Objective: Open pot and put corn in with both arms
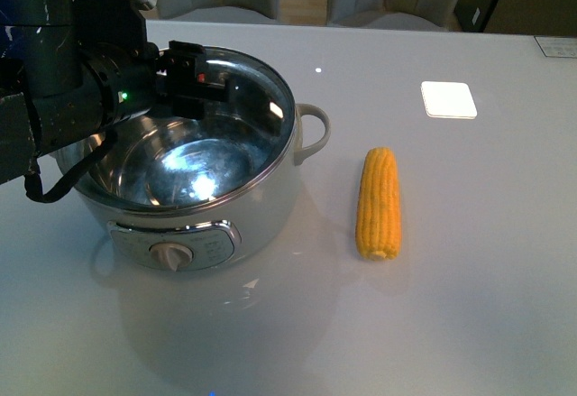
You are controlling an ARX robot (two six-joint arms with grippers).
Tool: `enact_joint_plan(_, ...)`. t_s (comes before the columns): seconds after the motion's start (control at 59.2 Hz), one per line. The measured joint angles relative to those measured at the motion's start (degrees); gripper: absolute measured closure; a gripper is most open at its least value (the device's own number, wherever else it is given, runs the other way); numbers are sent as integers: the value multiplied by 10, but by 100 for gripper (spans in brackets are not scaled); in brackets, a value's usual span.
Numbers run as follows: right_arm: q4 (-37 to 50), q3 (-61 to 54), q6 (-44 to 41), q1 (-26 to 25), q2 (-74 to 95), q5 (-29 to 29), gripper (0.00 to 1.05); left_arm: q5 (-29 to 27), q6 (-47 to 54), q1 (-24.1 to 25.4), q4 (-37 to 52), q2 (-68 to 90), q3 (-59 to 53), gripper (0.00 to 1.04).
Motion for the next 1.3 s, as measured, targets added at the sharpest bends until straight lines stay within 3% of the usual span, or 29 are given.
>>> enact_joint_plan(0.726, 0, 0, 0, 0, 0, 0, 9, 4, 33, 23, -49, -110, -6, 63)
enact_joint_plan(1.3, 0, 0, 0, 0, 0, 0, 9, 33, 39, 182, -60, -174, -55, 63)
